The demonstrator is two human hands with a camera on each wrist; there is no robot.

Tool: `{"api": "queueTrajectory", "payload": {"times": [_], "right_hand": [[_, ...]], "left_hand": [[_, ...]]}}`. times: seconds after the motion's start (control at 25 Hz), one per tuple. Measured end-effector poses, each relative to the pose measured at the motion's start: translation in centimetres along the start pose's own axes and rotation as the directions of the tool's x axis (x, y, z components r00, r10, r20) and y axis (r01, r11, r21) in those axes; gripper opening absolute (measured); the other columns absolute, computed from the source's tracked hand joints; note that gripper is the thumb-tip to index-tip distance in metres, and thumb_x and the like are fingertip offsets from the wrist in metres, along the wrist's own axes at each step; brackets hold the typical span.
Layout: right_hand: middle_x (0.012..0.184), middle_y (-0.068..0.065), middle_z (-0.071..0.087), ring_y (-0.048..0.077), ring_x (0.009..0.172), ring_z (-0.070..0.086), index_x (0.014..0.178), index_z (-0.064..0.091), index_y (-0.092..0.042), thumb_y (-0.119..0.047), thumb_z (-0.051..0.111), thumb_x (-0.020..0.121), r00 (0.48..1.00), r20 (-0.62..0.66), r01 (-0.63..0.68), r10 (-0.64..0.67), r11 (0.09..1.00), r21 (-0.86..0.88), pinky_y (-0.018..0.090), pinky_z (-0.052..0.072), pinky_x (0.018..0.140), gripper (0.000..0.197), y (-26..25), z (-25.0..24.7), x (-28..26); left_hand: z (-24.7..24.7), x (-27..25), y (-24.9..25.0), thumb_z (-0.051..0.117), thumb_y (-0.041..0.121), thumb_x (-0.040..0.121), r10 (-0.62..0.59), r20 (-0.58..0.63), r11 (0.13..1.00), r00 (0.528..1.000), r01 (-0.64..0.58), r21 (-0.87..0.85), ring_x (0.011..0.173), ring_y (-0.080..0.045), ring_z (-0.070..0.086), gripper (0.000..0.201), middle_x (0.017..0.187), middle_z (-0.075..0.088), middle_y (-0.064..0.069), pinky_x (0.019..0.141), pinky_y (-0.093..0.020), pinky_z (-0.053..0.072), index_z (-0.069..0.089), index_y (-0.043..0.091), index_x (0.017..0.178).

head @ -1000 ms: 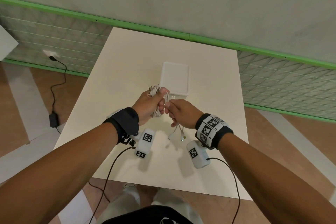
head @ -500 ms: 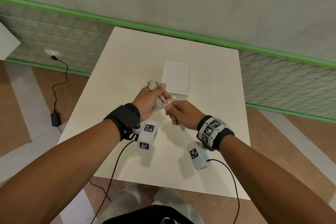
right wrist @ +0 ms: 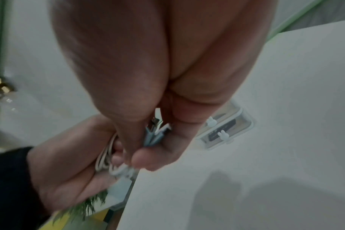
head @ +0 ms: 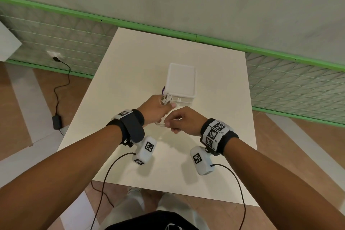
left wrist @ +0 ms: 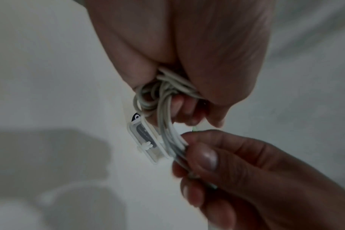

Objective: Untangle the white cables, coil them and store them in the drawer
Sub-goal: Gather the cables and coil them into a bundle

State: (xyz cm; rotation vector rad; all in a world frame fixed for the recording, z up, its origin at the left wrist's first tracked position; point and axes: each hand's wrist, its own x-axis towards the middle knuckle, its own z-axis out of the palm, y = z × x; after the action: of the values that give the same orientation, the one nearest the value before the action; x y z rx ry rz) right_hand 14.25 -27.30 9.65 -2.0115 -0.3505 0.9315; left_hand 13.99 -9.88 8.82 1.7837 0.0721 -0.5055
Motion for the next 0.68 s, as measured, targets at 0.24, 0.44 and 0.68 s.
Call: {"api": "queueTrajectory", "payload": {"times": [0.24, 0.44, 0.68], "right_hand": [[0.098, 0.014, 0.075, 0.022, 0.088, 0.074, 0.094, 0.066, -0.003, 0.000, 0.075, 0.084, 0.988, 0.004, -0.142, 0.152, 0.916, 0.374, 0.032, 0.059, 0.091, 0.013, -0.3, -1.5, -0.4], [0.097, 0.021, 0.075, 0.026, 0.091, 0.075, 0.085, 0.067, -0.003, 0.006, 0.071, 0.086, 0.982, 0.094, -0.187, 0.162, 0.862, 0.472, 0.024, 0.059, 0.085, 0.010, -0.9, -1.7, -1.0], [0.089, 0.000, 0.067, 0.013, 0.074, 0.063, 0.092, 0.058, -0.020, -0.032, 0.088, 0.069, 0.987, -0.152, -0.086, 0.053, 0.972, -0.218, 0.032, 0.052, 0.071, 0.040, -0.2, -2.1, 0.1]], "left_hand": [[0.1, -0.5, -0.5, 0.054, 0.049, 0.098, -0.005, 0.258, 0.979, 0.966, -0.048, 0.199, 0.055, -0.014, 0.052, 0.043, 0.071, 0.067, -0.010, 0.056, -0.023, 0.044, 0.063, 0.010, 0.081], [0.1, -0.6, -0.6, 0.051, 0.043, 0.100, 0.015, 0.270, 0.963, 0.963, -0.086, 0.255, 0.060, -0.008, 0.065, 0.039, 0.071, 0.068, -0.002, 0.059, -0.018, 0.049, 0.059, 0.009, 0.082], [0.8, -0.9, -1.8, 0.055, 0.050, 0.097, -0.139, 0.304, 0.983, 0.942, 0.169, -0.076, 0.066, -0.026, 0.065, 0.042, 0.082, 0.066, -0.011, 0.055, -0.030, 0.049, 0.059, 0.010, 0.086]]}}
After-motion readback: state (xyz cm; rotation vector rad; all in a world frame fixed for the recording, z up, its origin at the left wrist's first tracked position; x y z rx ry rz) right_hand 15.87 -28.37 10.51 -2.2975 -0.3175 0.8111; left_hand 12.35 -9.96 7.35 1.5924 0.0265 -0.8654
